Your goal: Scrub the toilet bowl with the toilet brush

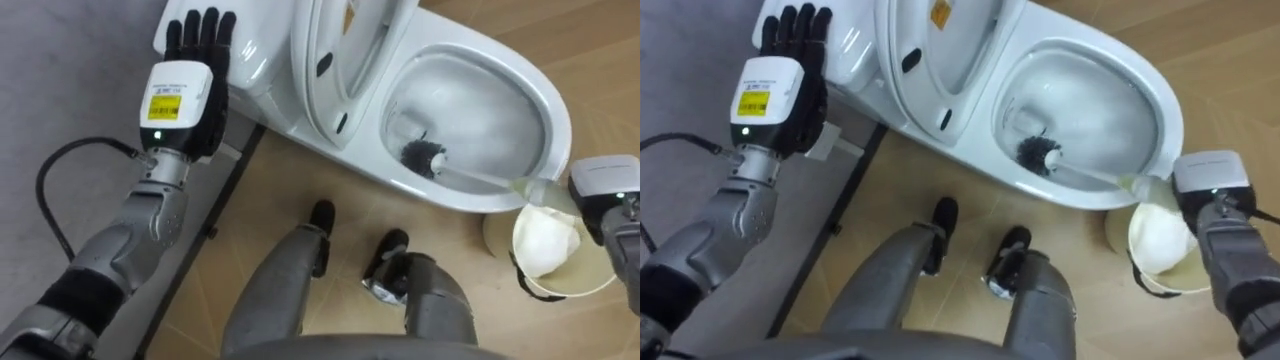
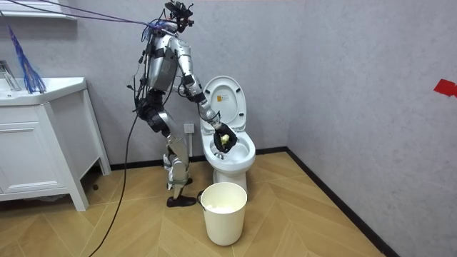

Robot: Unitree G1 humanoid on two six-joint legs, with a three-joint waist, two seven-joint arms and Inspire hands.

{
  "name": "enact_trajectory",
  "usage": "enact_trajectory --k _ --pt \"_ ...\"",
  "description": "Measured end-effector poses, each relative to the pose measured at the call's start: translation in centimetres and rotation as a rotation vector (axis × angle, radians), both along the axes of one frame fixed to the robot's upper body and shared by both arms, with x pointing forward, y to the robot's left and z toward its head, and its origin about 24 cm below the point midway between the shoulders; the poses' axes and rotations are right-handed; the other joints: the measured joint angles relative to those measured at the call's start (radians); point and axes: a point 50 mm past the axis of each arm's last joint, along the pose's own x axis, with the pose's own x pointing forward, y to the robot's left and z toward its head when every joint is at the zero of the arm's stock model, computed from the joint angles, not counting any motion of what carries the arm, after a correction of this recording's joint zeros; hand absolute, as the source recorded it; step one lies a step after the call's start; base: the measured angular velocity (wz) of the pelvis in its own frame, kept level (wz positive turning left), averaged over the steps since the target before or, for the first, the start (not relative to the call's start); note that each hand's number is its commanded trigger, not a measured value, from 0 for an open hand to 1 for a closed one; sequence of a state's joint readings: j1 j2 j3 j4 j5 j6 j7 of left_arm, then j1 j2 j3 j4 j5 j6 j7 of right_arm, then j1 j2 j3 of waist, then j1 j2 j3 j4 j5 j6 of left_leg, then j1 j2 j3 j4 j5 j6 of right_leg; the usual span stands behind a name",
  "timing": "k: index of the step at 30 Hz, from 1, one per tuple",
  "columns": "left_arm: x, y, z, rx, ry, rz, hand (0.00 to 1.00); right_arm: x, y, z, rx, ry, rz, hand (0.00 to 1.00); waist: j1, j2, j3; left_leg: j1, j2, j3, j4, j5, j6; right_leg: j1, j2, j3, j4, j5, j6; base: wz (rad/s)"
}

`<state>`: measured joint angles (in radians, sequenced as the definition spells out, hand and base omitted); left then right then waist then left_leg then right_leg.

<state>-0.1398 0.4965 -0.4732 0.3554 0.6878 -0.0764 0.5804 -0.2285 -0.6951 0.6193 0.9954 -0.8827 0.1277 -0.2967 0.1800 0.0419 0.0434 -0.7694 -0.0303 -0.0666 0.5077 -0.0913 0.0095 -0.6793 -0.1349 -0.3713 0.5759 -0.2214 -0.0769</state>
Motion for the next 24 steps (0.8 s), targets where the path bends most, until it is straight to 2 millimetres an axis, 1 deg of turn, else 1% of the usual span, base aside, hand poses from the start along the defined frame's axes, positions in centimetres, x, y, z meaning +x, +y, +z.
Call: enact_trajectory --k 2,3,5,6,7,8,9,10,11,12,13,14,15,18,19,22,24 --pt "0.6 -0.3 0.7 -0.03 -0.034 -0.01 0.0 1.1 -0.3 0.7 0.009 -0.036 -0.025 1.0 0.006 0.014 0.0082 -0.038 0.0 -0.002 0.03 -0.001 -0.001 -0.032 -0.009 -0.015 0.027 -0.003 -0.005 0.0" --pt "0.8 -0.4 0.9 -0.032 -0.044 -0.015 0.0 1.7 -0.2 1.1 0.013 -0.058 -0.025 1.0 0.01 0.015 0.0119 -0.046 0.001 -0.001 0.034 -0.001 -0.001 -0.04 -0.011 -0.015 0.033 -0.004 -0.006 0.0" --pt "1.5 -0.8 1.7 -0.042 -0.081 -0.033 0.0 3.5 -0.1 2.3 0.049 -0.111 -0.043 1.0 0.022 0.013 0.0156 -0.085 -0.002 0.011 0.045 0.004 0.003 -0.088 -0.029 -0.012 0.07 -0.01 -0.011 0.07" --pt "1.6 -0.9 2.0 -0.043 -0.09 -0.04 0.0 4.0 0.0 2.7 0.062 -0.124 -0.054 1.0 0.026 0.013 0.0164 -0.096 -0.001 0.016 0.047 0.006 0.004 -0.102 -0.032 -0.012 0.079 -0.01 -0.012 0.09" --pt "2.1 -1.1 2.5 -0.044 -0.113 -0.051 0.0 5.3 0.1 3.6 0.093 -0.154 -0.076 1.0 0.035 0.011 0.0187 -0.119 0.0 0.024 0.051 0.013 0.004 -0.131 -0.036 -0.007 0.093 -0.008 -0.016 0.03" --pt "2.5 -1.4 3.0 -0.044 -0.136 -0.064 0.0 6.2 0.0 4.4 0.124 -0.188 -0.112 1.0 0.049 0.005 0.0231 -0.137 -0.003 0.03 0.052 0.024 -0.002 -0.158 -0.039 0.005 0.11 -0.008 -0.017 0.04" --pt "2.7 -1.5 3.2 -0.043 -0.146 -0.068 0.0 6.7 0.1 4.7 0.134 -0.201 -0.129 1.0 0.05 0.005 0.0231 -0.148 -0.003 0.03 0.056 0.026 -0.002 -0.168 -0.04 0.007 0.117 -0.008 -0.018 0.1" --pt "3.0 -1.6 3.6 -0.041 -0.163 -0.074 0.0 7.4 0.2 5.3 0.149 -0.222 -0.151 1.0 0.051 0.002 0.0248 -0.165 -0.003 0.03 0.067 0.027 -0.003 -0.186 -0.041 0.01 0.133 -0.011 -0.023 0.09" --pt "3.2 -1.5 4.0 -0.043 -0.182 -0.071 0.0 8.1 0.5 5.7 0.167 -0.238 -0.164 1.0 0.051 -0.011 0.0328 -0.174 -0.004 0.032 0.074 0.027 -0.003 -0.199 -0.044 0.013 0.148 -0.014 -0.028 0.06" --pt "3.2 -1.5 4.1 -0.044 -0.194 -0.068 0.0 8.4 0.6 5.9 0.172 -0.244 -0.166 1.0 0.05 -0.018 0.0375 -0.177 -0.005 0.034 0.075 0.027 -0.003 -0.206 -0.048 0.014 0.156 -0.016 -0.03 0.0" --pt "3.5 -1.4 4.5 -0.043 -0.213 -0.064 0.0 8.8 0.6 6.3 0.18 -0.259 -0.171 1.0 0.046 -0.026 0.0421 -0.186 -0.01 0.033 0.076 0.028 -0.004 -0.217 -0.054 0.013 0.165 -0.018 -0.032 0.08" --pt "3.7 -1.4 4.7 -0.034 -0.225 -0.064 0.0 9.0 0.4 6.7 0.182 -0.272 -0.181 1.0 0.043 -0.031 0.0437 -0.195 -0.016 0.033 0.08 0.03 -0.006 -0.228 -0.057 0.013 0.174 -0.021 -0.031 0.08" --pt "3.8 -1.3 4.8 -0.032 -0.231 -0.063 0.0 9.2 0.4 6.9 0.184 -0.279 -0.185 1.0 0.043 -0.032 0.0444 -0.2 -0.016 0.033 0.082 0.03 -0.007 -0.233 -0.057 0.013 0.177 -0.021 -0.032 0.04" --pt "4.1 -1.2 5.2 -0.029 -0.248 -0.05 0.0 9.9 0.6 7.7 0.193 -0.306 -0.184 1.0 0.034 -0.036 0.0442 -0.224 -0.018 0.034 0.101 0.031 -0.009 -0.26 -0.067 0.013 0.2 -0.023 -0.041 0.0" --pt "4.1 -1.1 5.4 -0.029 -0.255 -0.045 0.0 10.2 0.6 8.0 0.196 -0.311 -0.181 1.0 0.026 -0.037 0.0442 -0.234 -0.019 0.035 0.109 0.031 -0.009 -0.27 -0.075 0.011 0.212 -0.026 -0.046 0.05" --pt "4.3 -1.1 5.6 -0.025 -0.264 -0.036 0.0 10.3 0.8 8.1 0.201 -0.313 -0.177 1.0 0.016 -0.04 0.0442 -0.242 -0.021 0.042 0.111 0.031 -0.009 -0.281 -0.085 0.012 0.222 -0.025 -0.046 0.05" --pt "4.3 -1.0 5.5 -0.022 -0.261 -0.032 0.0 10.4 0.9 8.0 0.189 -0.306 -0.163 1.0 0.014 -0.039 0.0435 -0.241 -0.019 0.049 0.115 0.031 -0.009 -0.28 -0.085 0.014 0.222 -0.023 -0.043 -0.07"
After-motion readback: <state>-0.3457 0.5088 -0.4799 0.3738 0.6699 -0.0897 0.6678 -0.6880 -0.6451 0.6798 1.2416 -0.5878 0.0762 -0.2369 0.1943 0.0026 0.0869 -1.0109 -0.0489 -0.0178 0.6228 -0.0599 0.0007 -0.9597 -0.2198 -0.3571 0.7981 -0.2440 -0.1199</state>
